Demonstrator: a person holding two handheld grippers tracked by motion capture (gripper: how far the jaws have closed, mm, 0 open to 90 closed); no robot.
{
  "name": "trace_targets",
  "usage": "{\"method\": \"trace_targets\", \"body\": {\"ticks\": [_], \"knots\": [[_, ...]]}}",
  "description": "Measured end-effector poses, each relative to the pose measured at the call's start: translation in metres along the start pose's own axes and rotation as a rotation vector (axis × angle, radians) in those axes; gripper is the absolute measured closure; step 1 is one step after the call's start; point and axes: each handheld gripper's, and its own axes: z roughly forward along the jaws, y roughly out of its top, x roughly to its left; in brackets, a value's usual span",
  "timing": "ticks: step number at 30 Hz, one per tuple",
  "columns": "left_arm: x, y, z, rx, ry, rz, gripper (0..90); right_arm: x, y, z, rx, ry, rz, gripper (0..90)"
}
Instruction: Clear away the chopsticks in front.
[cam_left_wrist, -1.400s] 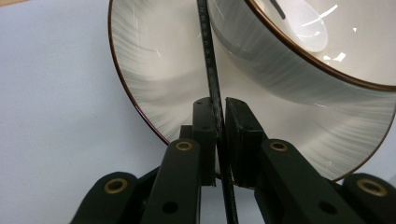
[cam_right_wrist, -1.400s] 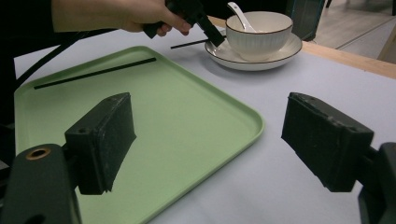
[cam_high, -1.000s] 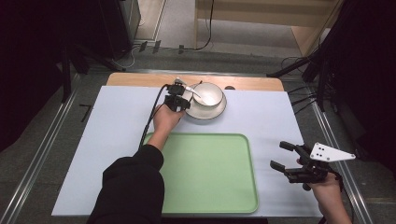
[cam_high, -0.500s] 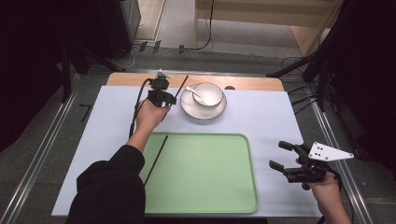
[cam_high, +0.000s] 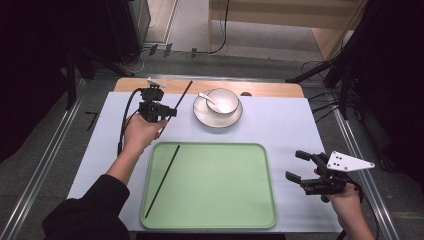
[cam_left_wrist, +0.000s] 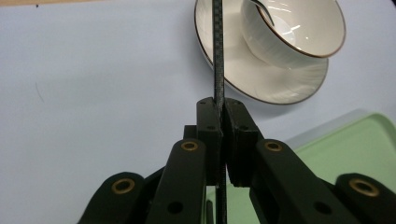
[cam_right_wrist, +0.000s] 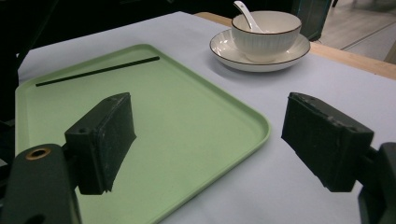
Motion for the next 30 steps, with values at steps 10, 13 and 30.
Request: {"method": "trace_targets", "body": {"ticks": [10,13,30], "knots": [[-0.007,-0.049,-0.018,-0.033,-0.027,0.015,85.6,-0.003,0.0,0.0,-0.006,-0.006,0.007,17.5],[-0.011,-0.069,-0.02,-0.033,-0.028,0.023,85.5,-0.002,0.0,0.0,-0.004,-0.006,0.005,17.4],[-0.03,-0.153,-0.031,0.0,-0.054,0.003,85.4,-0.001,0.001,0.0,-0.005,-0.01,0.003,17.4]]}}
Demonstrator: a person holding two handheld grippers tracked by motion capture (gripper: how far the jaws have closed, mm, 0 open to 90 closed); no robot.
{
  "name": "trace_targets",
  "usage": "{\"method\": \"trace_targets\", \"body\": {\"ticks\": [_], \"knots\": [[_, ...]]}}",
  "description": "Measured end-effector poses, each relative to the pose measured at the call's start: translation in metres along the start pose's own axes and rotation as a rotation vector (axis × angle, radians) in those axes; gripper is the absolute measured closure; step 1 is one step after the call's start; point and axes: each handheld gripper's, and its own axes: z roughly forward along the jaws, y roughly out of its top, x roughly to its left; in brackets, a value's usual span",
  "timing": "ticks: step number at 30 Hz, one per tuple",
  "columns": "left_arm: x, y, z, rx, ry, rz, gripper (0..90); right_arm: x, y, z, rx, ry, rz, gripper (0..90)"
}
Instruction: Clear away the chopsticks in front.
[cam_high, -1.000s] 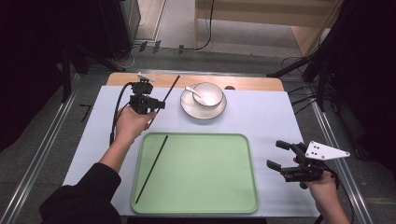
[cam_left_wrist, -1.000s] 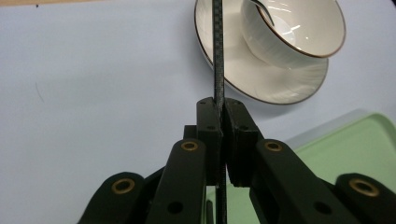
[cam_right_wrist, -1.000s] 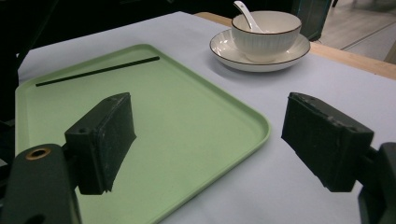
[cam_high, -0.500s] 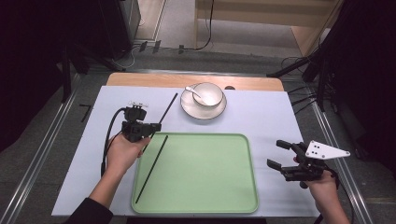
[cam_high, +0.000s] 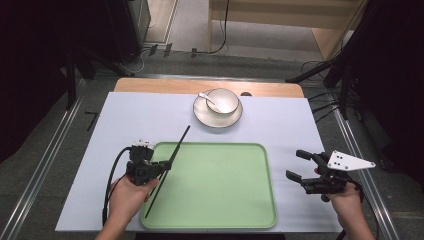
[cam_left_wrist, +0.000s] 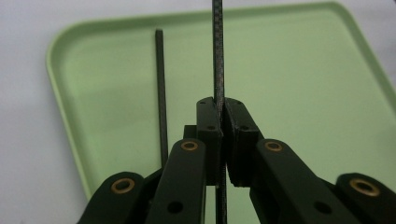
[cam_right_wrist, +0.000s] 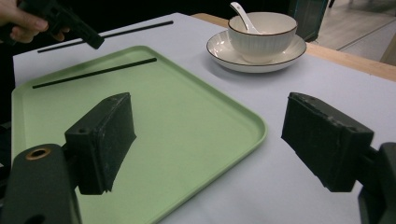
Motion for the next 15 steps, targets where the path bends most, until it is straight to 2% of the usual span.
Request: {"method": "trace_targets", "body": {"ticks": [1,3,5,9,11,13,15], "knots": [[0.0,0.0,0.0,0.0,0.0,0.0,85.4,0.0,0.0,0.0,0.0,0.0,0.0,17.4],[-0.004,-0.01,0.004,0.006,0.003,-0.009,85.4,0.0,0.0,0.0,-0.002,0.002,-0.003,17.5],[-0.006,-0.016,0.008,0.027,0.007,-0.007,85.4,0.001,0.001,0.0,-0.002,0.003,-0.003,17.4],[-0.006,-0.023,0.009,0.035,0.013,-0.033,85.4,0.0,0.001,0.001,-0.003,0.004,-0.005,17.5],[-0.001,-0.028,0.01,0.044,0.0,-0.075,85.4,0.0,0.001,0.001,-0.001,0.004,-0.004,17.4],[0.0,-0.03,0.011,0.049,0.005,-0.086,85.4,-0.001,0.0,0.0,-0.001,0.002,-0.002,17.4],[0.003,-0.034,0.015,0.074,0.005,-0.102,85.4,-0.001,0.001,0.0,-0.006,0.003,0.001,17.5]]}}
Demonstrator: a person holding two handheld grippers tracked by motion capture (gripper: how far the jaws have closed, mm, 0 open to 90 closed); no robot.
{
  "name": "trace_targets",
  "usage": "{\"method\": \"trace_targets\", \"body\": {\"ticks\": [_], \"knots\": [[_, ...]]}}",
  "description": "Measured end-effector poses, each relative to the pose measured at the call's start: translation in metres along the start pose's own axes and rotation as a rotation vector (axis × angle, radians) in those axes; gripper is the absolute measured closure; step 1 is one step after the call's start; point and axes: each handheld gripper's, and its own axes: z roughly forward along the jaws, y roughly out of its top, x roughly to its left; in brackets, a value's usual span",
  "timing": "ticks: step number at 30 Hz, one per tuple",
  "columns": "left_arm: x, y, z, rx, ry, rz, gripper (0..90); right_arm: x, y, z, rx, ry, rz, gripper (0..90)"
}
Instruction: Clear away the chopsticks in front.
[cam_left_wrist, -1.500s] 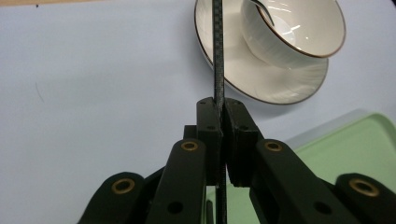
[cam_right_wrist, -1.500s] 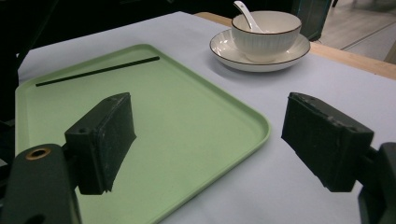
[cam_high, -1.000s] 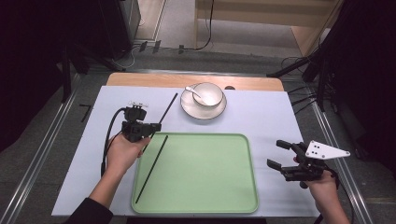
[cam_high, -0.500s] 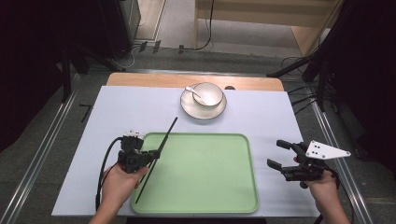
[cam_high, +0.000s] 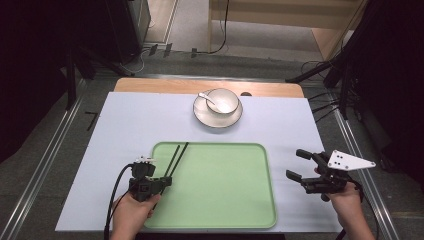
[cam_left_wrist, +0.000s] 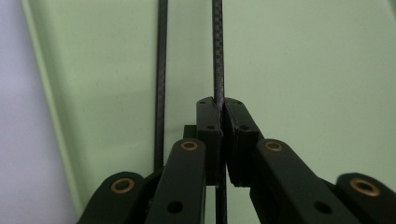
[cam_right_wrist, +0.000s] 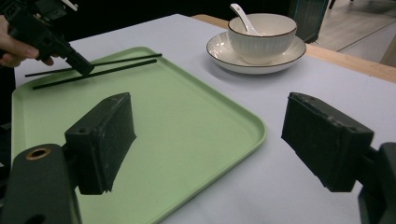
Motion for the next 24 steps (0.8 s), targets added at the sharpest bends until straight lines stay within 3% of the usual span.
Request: {"method": "trace_targets", "body": {"ticks": [6,14,16,24], "knots": [[0.003,-0.005,0.005,0.031,0.027,-0.026,84.9,0.001,0.0,0.001,-0.001,0.003,-0.003,17.4],[0.012,-0.003,0.001,0.025,0.035,-0.043,81.8,0.001,0.001,0.0,-0.004,0.004,-0.004,17.4],[0.014,-0.002,0.001,0.027,0.016,-0.053,79.8,0.001,0.001,0.001,-0.001,0.007,-0.004,17.4],[0.014,0.003,-0.001,0.033,-0.025,-0.015,70.0,0.001,0.001,0.002,0.005,0.009,-0.008,17.4]]}}
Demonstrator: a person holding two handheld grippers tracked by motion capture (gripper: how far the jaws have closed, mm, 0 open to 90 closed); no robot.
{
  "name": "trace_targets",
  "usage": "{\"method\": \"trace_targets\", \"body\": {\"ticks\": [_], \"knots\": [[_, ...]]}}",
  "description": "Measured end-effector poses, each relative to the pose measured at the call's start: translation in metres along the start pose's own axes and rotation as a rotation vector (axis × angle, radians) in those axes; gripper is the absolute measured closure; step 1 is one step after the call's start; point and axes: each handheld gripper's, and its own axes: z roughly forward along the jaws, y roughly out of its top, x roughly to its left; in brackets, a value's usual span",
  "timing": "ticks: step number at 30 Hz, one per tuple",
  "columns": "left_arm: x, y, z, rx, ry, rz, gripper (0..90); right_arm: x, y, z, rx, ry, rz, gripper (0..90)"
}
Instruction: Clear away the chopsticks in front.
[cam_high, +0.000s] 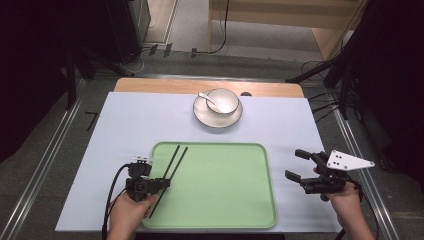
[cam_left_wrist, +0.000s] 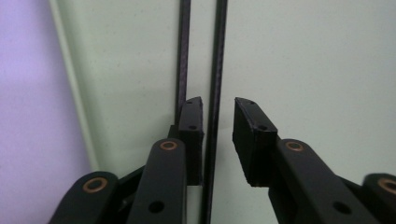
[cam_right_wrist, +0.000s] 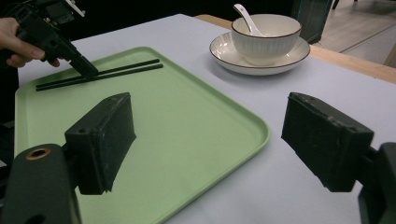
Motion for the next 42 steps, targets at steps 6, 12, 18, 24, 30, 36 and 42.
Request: {"method": "trace_targets", "body": {"ticks": [6,12,18,24,30,36,42], "knots": [[0.007,0.016,-0.013,-0.078,-0.096,0.092,47.7,0.0,-0.001,0.0,0.002,-0.001,-0.002,17.4],[0.019,0.034,-0.028,-0.126,-0.131,0.172,36.9,0.0,-0.001,0.0,0.005,-0.004,0.005,17.4],[0.034,0.05,-0.047,-0.166,-0.156,0.241,31.7,0.0,-0.002,-0.001,0.01,-0.012,0.007,17.4],[0.049,0.053,-0.061,-0.176,-0.133,0.325,30.6,0.0,-0.003,-0.001,0.017,-0.019,0.013,17.4],[0.061,0.041,-0.071,-0.227,-0.108,0.393,28.7,-0.001,-0.003,-0.002,0.013,-0.025,0.014,17.5],[0.076,0.026,-0.08,-0.271,-0.091,0.391,27.8,-0.001,-0.003,-0.003,0.007,-0.025,0.018,17.4],[0.089,0.016,-0.089,-0.336,-0.082,0.416,27.7,-0.002,-0.003,-0.004,-0.001,-0.025,0.023,17.4]]}}
